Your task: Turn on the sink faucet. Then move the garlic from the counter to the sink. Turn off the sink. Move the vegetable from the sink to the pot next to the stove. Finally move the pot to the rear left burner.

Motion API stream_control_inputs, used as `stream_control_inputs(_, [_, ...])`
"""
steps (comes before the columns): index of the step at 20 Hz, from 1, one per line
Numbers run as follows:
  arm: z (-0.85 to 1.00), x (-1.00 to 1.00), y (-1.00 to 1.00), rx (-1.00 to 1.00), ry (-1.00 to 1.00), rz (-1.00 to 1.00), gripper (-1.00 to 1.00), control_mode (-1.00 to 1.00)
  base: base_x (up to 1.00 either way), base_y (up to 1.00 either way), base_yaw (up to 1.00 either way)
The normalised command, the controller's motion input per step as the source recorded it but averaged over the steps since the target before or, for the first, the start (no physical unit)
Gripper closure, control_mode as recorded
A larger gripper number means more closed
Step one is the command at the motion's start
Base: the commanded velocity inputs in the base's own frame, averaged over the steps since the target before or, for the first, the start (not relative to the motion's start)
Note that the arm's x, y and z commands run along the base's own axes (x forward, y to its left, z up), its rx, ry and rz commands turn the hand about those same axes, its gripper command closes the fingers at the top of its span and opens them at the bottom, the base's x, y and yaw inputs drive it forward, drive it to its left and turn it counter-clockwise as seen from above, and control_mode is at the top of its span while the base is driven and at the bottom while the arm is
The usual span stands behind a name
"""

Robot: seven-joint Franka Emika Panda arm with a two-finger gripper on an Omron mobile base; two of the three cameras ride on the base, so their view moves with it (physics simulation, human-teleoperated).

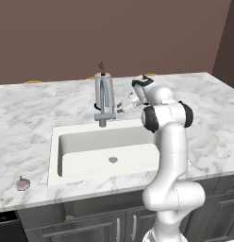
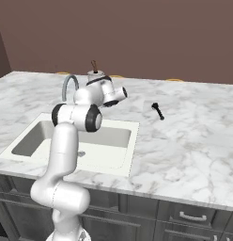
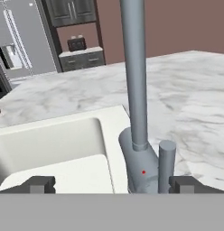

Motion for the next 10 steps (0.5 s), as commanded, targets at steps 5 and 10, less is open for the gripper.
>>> stream_control_inputs(5, [-0.17,0.15,0.10,0.00,0.00,0.00,-1.00,-1.00,0.00,0.00,0.00])
stream_control_inputs(10, [-0.21,0.23,0.00,0.00,-0.02,0.00,-1.00,-1.00,0.00,0.00,0.00])
